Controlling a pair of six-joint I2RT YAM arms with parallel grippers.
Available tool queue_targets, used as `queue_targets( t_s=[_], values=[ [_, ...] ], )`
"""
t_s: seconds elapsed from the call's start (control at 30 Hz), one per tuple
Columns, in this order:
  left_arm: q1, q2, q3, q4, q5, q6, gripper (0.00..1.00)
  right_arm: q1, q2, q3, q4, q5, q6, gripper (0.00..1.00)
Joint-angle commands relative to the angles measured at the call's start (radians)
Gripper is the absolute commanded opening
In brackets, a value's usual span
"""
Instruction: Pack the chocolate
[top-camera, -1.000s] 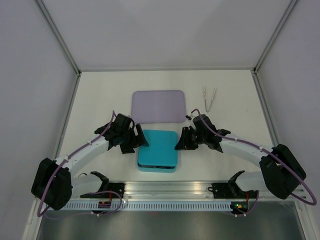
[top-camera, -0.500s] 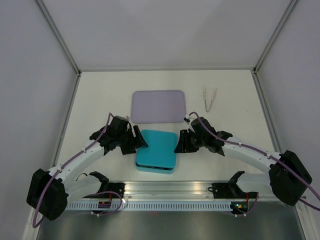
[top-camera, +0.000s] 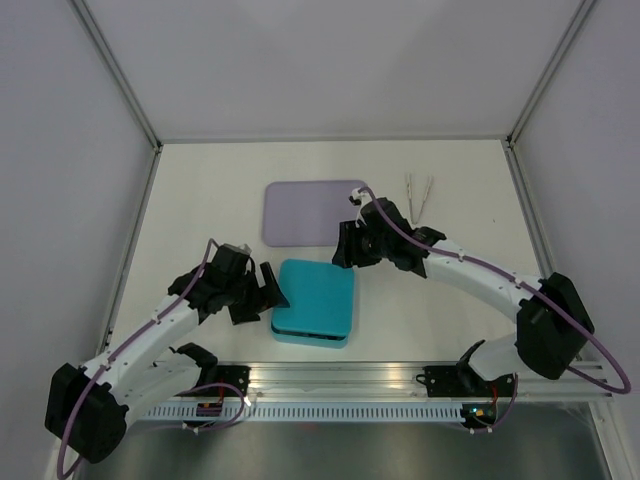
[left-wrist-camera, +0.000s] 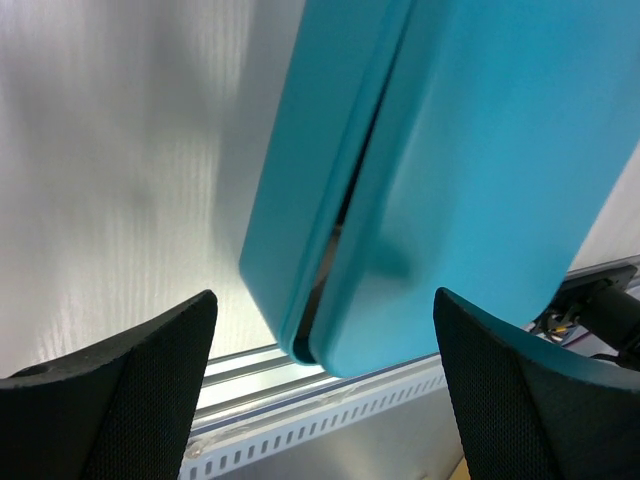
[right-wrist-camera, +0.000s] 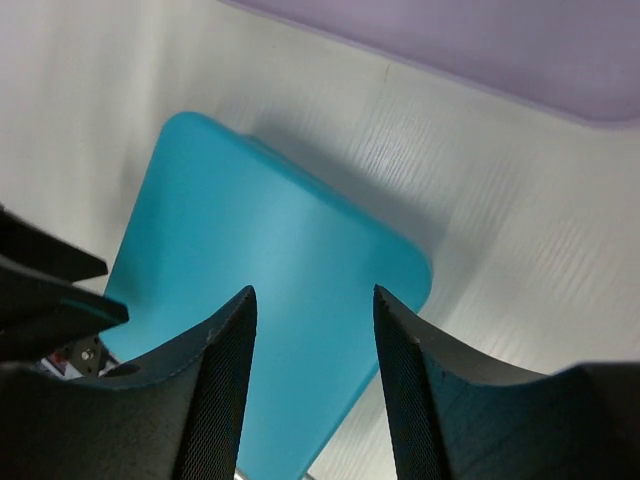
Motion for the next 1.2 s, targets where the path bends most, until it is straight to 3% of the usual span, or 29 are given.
queue_targets(
  t_s=[0.0,0.27,0.57,0.9,1.17],
  values=[
    [0.002,-0.046,-0.054,-0.041,0.036,-0.038,0.92,-0.002,0.123,0.095,-0.025,0.059,-0.054,0.56],
    [0.002,-0.061,-0.08,-0.016,0.013,-0.084,0.91,-0.004,0.246,0.138,0.029,-0.057,-0.028,0.55],
    [0.002,-0.101,-0.101,-0.01,0.031,-0.11,0.91,0.025,0.218,0.048,0.095,-0.185,0.004,0.54],
    [0.002,-0.103,-0.126,0.002,0.045,-0.132,0.88,0.027,0.206,0.12,0.064,-0.058,-0.051,0.55],
    [0.002,-0.116,-0.157,0.004,0.045,-0.155,0.75,0.101,0.119,0.132,-0.009,0.12,-0.122,0.53]
  ],
)
